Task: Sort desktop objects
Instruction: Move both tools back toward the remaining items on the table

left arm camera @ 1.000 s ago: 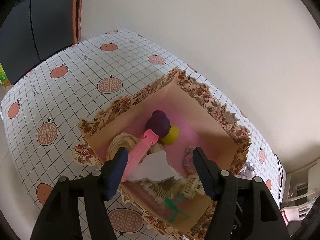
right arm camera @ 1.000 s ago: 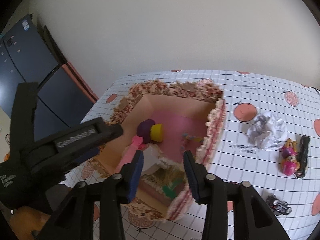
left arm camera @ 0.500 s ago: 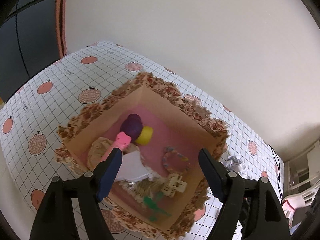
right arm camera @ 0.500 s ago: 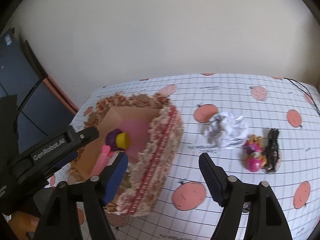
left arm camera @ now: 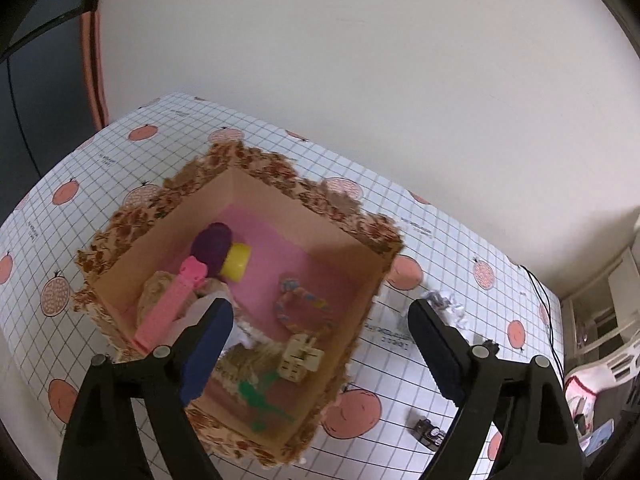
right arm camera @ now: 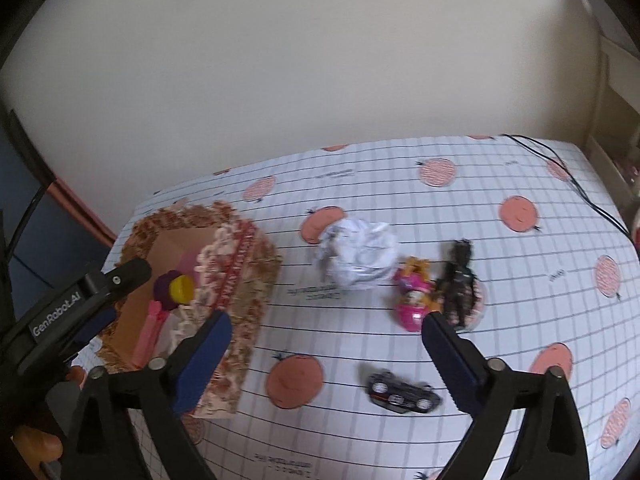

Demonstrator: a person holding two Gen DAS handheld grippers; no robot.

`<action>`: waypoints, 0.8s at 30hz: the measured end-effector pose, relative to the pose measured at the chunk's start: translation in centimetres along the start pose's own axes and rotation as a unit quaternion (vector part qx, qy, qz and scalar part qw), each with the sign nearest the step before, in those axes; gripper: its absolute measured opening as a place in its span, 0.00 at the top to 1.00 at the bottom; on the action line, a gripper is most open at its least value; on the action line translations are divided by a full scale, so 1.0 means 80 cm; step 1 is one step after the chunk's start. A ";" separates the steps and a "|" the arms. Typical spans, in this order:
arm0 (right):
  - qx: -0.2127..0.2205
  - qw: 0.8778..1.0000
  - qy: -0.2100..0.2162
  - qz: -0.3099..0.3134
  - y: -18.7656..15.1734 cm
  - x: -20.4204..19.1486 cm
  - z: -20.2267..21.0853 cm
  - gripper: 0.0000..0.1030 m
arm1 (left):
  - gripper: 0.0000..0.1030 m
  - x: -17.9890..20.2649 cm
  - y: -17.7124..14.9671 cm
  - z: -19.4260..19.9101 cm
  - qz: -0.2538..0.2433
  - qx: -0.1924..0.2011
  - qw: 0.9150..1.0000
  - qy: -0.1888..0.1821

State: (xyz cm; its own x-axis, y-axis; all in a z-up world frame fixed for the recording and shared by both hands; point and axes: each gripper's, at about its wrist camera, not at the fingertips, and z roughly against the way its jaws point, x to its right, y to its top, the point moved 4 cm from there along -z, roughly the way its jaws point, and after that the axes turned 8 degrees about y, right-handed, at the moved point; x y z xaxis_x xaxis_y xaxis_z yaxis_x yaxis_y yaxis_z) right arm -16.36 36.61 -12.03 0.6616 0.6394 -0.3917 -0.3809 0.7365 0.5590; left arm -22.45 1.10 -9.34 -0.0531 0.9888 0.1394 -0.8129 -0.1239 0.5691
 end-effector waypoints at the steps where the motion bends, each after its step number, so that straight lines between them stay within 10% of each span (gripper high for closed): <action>1: 0.000 1.000 -0.005 -0.003 0.000 0.008 0.003 0.05 | 0.13 0.004 -0.001 0.000 -0.004 0.000 1.000 -0.001; 18: 0.030 0.994 -0.079 -0.070 0.005 0.112 0.053 0.02 | 0.00 0.093 -0.034 0.008 -0.086 0.024 0.996 -0.014; 24: 0.020 0.987 -0.097 -0.130 -0.003 0.154 0.061 0.02 | 0.00 0.127 -0.062 -0.009 -0.094 -0.024 0.994 -0.055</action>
State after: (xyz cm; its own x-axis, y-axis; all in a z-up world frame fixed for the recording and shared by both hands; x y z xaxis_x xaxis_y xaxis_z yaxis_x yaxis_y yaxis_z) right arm -4.92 43.24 -13.42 0.8461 0.3725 -0.3813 -0.1585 0.8587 0.4873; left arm -19.40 11.82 -11.32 0.1637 0.9788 0.1230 -0.8297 0.0691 0.5539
